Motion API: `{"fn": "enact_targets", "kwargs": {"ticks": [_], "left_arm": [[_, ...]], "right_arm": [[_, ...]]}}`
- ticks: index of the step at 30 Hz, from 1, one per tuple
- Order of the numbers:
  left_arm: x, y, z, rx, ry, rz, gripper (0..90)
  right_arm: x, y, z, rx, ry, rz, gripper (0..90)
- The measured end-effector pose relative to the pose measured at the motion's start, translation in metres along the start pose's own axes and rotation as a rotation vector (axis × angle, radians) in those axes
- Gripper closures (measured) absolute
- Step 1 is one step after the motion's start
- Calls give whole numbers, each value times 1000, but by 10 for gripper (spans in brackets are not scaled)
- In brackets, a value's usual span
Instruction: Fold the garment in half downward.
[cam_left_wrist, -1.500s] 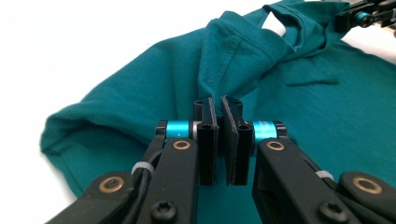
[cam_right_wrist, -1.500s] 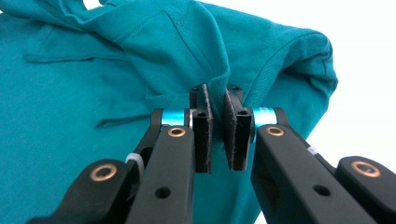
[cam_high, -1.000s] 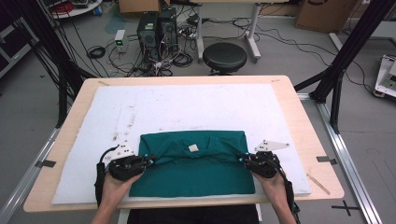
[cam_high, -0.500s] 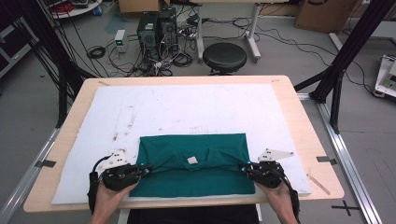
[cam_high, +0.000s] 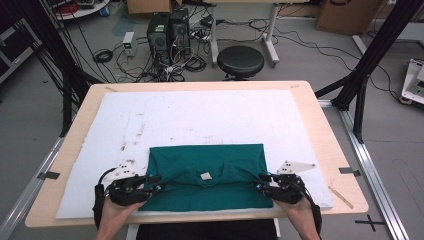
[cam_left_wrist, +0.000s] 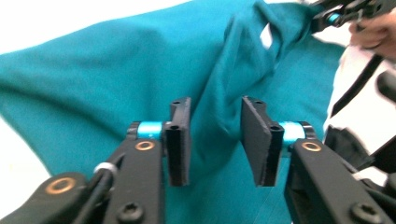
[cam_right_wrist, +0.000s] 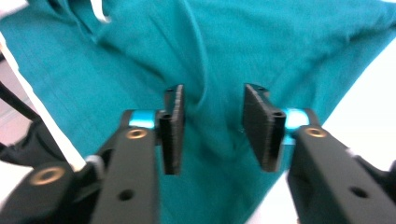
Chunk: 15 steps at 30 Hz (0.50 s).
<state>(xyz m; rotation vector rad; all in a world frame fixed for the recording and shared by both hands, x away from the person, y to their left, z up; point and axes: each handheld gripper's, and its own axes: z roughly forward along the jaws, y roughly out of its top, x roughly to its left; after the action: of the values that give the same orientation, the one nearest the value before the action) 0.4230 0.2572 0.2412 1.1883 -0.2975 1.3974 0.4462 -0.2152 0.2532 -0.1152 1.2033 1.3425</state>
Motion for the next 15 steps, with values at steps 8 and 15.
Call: {"fn": "enact_targets", "kwargs": {"ticks": [8,15], "left_arm": [[-1,15,32,75,-24,50,643],[-10,5,22,88,-60,103,866]], "right_arm": [[3,24,23,45,31,-24,628],[9,14,23,67,60,-45,865]]}}
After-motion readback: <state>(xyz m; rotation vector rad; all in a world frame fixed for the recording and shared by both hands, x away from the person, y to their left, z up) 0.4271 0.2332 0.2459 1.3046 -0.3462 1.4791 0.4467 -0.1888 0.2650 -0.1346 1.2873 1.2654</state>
